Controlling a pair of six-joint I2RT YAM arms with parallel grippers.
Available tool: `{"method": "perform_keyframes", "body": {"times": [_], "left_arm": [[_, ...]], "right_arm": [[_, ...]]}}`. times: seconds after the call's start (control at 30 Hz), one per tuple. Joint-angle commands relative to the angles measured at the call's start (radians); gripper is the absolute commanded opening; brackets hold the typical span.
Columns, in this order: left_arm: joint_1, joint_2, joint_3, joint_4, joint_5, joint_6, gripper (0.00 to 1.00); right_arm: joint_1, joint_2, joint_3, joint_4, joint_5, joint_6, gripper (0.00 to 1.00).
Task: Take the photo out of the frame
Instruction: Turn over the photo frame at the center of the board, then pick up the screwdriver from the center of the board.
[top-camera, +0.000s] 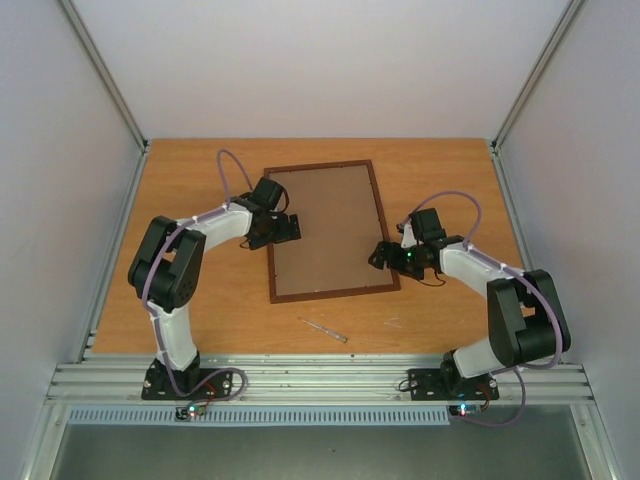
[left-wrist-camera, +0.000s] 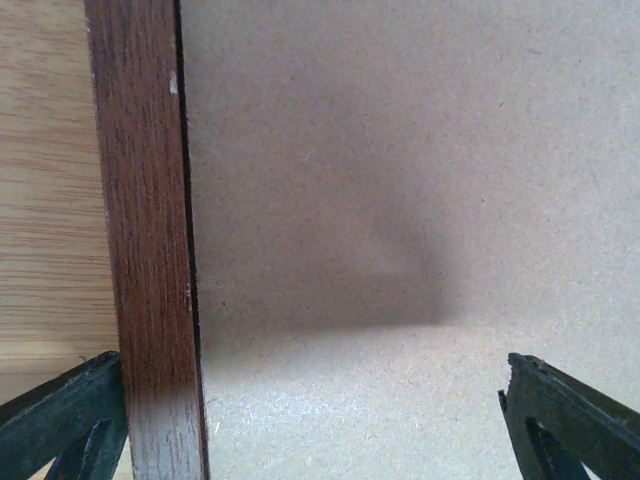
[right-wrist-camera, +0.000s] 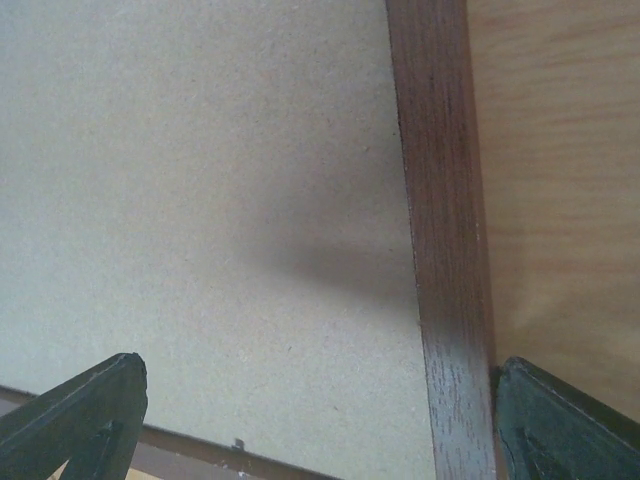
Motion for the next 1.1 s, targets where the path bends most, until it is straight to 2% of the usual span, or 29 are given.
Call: {"method": "perform_keyframes", "body": {"times": [0.0,0.23,0.37,0.57,0.77,1.07], "left_arm": [[-0.019,-0.014,0.005,0.051,0.056,0.011,0.99],[0.020,-0.146,-0.109,0.053,0.006,-0.011,1.00],[0.053,-0.241,-0.208,0.065,0.001,-0.038,0.99],[0.062,-0.416,-0.342,0.062,-0.003,-0.064,0.99],[0.074,-0.613,-0.475,0.041,0.010,-0.115,0.99],[0.075,-0.865,-0.603,-0.060,0.051,-0.171,0.99]], "right_arm": [[0.038,-0.083,-0.006,-0.009,-0.014,0.012,0.94],[0.093,-0.231,0.027,-0.170,0.169,-0.033,0.95],[0.191,-0.290,0.062,-0.264,0.259,-0.058,0.95],[0.375,-0.350,0.081,-0.336,0.277,-0.068,0.91],[0.543,-0.326,0.104,-0.414,0.303,-0.089,0.82],[0.788,-0.140,0.203,-0.473,0.353,-0.138,0.77]]}}
